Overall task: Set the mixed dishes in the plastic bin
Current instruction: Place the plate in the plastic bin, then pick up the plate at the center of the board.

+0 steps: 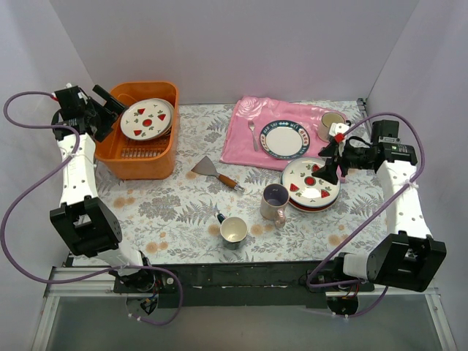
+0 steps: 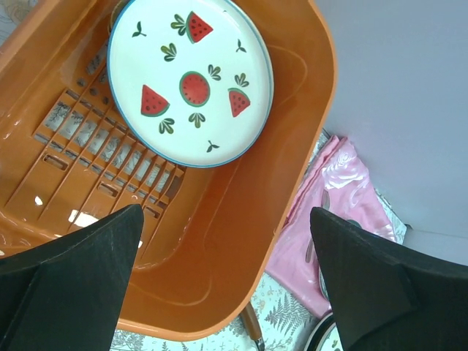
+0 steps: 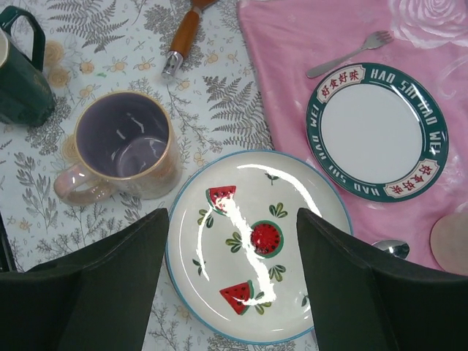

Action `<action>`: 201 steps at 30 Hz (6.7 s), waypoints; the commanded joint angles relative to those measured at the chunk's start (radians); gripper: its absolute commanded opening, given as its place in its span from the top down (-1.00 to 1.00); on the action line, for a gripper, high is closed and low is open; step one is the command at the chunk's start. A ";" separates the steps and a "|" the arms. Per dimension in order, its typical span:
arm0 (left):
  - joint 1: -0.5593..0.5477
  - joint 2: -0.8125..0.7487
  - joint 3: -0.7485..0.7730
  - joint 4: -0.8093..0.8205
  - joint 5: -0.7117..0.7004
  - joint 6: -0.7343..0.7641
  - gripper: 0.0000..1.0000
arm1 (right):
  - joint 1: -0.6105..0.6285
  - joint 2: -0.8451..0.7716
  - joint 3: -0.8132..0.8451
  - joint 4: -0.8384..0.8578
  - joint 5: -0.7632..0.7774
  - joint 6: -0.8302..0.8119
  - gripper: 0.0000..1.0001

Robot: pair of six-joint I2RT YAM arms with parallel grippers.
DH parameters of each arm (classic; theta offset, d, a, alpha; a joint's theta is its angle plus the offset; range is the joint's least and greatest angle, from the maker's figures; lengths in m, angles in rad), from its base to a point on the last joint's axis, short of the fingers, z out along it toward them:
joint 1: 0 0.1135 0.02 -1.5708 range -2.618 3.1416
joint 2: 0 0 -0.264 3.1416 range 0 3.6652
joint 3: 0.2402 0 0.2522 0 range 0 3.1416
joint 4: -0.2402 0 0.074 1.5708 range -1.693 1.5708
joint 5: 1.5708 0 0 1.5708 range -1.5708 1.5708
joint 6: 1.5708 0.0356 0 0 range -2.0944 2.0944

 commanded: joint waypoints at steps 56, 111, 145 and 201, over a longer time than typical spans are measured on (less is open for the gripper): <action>-0.120 -0.202 -0.228 0.220 0.395 -0.054 -0.96 | 0.282 -0.150 -0.510 0.303 0.505 -0.201 -0.22; -0.615 0.160 -0.176 0.467 0.601 -0.448 -0.96 | 0.209 -0.046 -0.187 0.205 0.244 0.211 0.97; -0.916 0.664 0.188 0.481 0.647 -0.601 -0.96 | 0.259 0.053 -0.087 0.266 0.178 0.354 0.97; -0.821 0.539 0.174 0.772 0.771 -0.681 1.00 | 0.259 0.056 0.134 0.132 0.057 0.262 -0.34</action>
